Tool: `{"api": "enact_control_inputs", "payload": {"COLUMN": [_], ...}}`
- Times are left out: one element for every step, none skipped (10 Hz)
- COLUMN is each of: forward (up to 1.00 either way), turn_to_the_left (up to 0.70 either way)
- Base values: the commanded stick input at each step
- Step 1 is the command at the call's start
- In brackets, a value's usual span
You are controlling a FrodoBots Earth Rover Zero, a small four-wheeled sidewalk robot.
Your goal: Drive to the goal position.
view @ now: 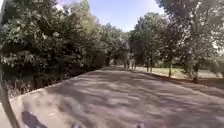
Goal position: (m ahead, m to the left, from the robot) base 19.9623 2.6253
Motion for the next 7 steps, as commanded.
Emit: {"api": "enact_control_inputs", "payload": {"forward": [0.7, 0.7, 0.7, 0.7, 0.7, 0.7, 0.7], "turn_to_the_left": [0.0, 0.0, -0.29, -0.35, -0.27, 0.0, 0.0]}}
